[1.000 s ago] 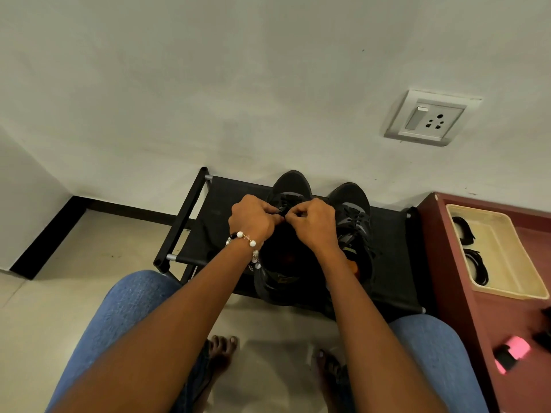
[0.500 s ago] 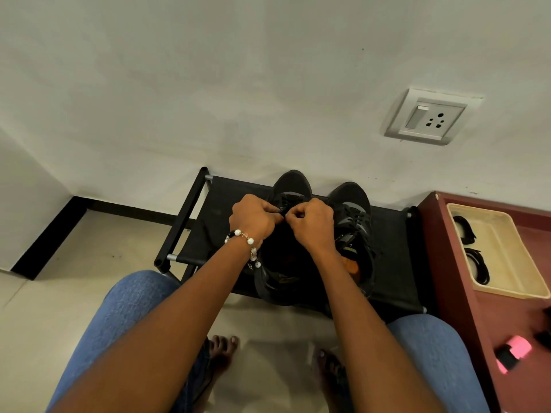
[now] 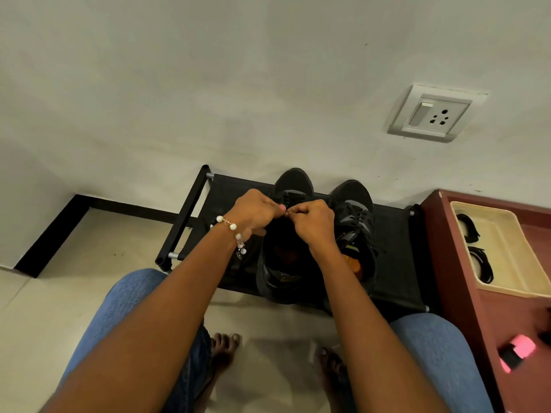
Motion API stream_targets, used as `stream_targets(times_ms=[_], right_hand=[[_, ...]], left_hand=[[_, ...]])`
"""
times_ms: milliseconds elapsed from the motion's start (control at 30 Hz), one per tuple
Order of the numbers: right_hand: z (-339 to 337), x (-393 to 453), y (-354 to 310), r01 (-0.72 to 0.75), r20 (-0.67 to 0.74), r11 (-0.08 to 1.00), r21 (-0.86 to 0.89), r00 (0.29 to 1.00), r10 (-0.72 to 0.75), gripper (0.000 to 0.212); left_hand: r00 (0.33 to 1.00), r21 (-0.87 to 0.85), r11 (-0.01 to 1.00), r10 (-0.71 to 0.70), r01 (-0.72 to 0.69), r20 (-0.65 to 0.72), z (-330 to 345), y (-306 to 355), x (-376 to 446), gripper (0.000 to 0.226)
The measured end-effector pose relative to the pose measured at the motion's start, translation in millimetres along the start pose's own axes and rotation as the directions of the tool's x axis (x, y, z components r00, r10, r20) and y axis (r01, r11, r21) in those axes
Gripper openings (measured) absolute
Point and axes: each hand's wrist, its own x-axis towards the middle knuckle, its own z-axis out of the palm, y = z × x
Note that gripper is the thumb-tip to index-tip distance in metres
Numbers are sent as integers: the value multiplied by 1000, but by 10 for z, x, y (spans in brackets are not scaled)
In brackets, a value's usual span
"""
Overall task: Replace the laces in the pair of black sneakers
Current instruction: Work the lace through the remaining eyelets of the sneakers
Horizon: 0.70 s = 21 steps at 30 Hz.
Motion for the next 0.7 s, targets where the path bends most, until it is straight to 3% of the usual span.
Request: stream_targets(times_ms=[133,367,700], right_hand=[[21,-17,-34,-27,-45,999,-37,999,26,5],[25,-70,-72,68,-71,977,-200,994,-84,7],[15,-132,-66,126,-56,897,-424,985,-166,22]], left_hand=[[998,-53,998,-46,44,-35,-13,-19,78,21],[994,5,999,33,-33,-105,-15,-100,144,3],[996,75,996,55,-50,-71,-7,-68,198,17]])
